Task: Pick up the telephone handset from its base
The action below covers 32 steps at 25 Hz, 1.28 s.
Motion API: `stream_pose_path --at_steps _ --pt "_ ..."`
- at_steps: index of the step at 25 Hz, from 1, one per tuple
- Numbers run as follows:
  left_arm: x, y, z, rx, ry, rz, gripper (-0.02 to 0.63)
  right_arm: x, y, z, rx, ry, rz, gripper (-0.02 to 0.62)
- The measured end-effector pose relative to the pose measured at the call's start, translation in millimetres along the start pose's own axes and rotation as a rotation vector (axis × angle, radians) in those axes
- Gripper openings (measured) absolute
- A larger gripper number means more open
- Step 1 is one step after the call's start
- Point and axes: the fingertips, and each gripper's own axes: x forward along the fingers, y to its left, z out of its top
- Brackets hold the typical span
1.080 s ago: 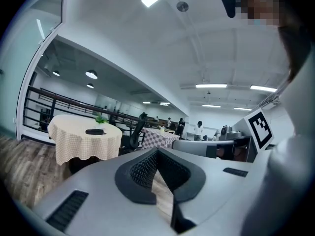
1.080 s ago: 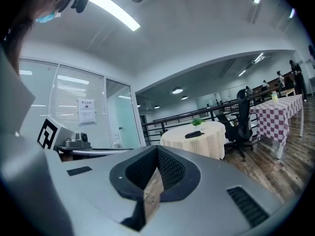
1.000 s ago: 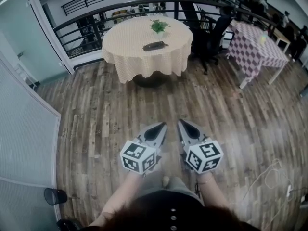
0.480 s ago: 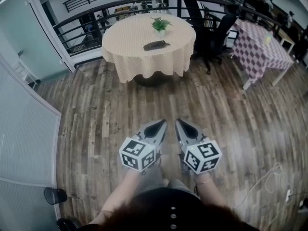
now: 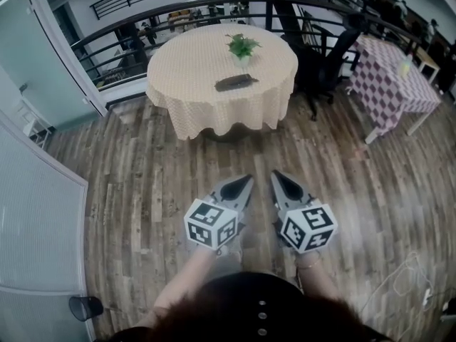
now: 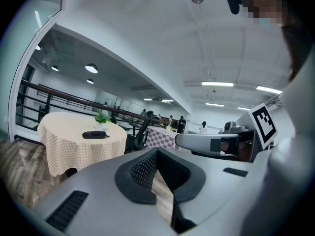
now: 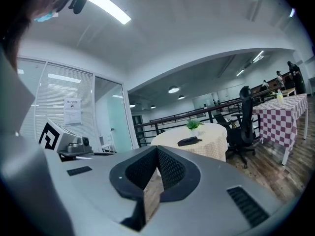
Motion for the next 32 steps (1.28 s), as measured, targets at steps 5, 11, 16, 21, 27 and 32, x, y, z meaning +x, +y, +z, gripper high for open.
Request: stream_pose_path --at_steps 5,11,16,21,27,32 --pt "41 53 27 0.012 0.006 -0.021 0.006 60 -30 15 0.032 -0.015 -0.042 0.009" --pt "78 109 52 0.021 -0.001 -0.027 0.006 121 -50 38 0.017 -0.037 -0.068 0.009" --pt "94 135 57 0.039 0.009 -0.041 0.006 155 -59 38 0.025 -0.031 -0.083 0.009" --pt "110 154 61 0.057 0.028 -0.058 0.006 181 -58 40 0.01 -0.019 -0.081 0.009" --pt "135 175 62 0.047 0.035 -0.048 0.006 202 -76 35 0.045 -0.014 -0.074 0.009" --pt "167 200 69 0.041 0.041 -0.037 0.006 241 -102 47 0.041 -0.017 -0.056 0.009"
